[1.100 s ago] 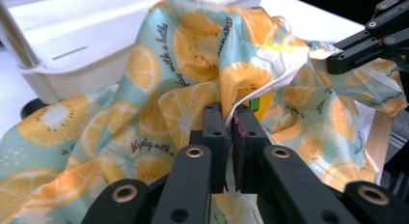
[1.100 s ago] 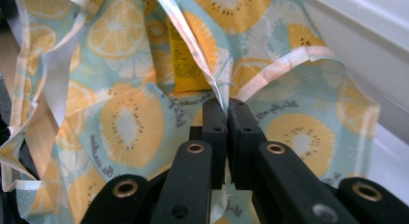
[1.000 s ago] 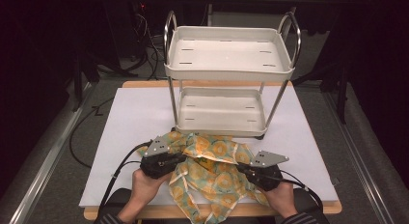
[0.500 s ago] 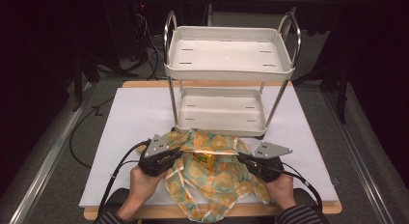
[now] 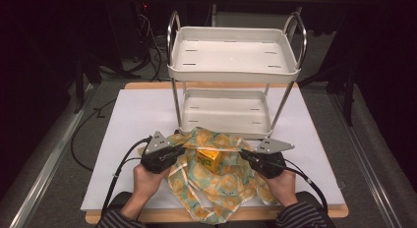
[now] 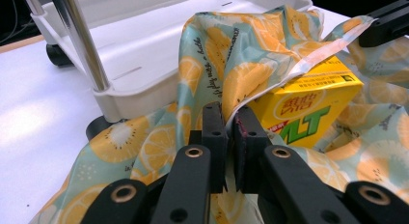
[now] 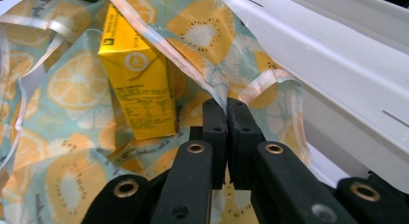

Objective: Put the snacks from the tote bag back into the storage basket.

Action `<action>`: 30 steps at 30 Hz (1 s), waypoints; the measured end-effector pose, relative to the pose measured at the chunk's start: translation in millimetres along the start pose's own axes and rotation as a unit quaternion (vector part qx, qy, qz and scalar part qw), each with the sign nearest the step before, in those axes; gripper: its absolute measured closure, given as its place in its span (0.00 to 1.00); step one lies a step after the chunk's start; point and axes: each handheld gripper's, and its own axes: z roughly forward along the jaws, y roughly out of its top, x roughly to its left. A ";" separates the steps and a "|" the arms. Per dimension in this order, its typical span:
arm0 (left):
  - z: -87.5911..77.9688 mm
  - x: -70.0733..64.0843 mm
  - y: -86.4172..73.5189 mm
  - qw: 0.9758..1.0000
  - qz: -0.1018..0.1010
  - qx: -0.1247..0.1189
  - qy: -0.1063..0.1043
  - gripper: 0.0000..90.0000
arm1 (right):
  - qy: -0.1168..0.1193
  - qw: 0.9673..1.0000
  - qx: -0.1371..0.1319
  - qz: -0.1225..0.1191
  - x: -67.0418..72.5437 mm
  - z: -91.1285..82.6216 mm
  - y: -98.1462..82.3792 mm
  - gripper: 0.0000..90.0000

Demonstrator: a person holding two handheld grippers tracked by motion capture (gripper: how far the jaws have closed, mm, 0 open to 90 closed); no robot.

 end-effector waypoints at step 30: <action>23.8 27.0 3.6 0.998 -0.053 0.013 -0.008 0.96 | -0.007 0.999 0.032 0.032 -18.6 28.3 11.1 0.98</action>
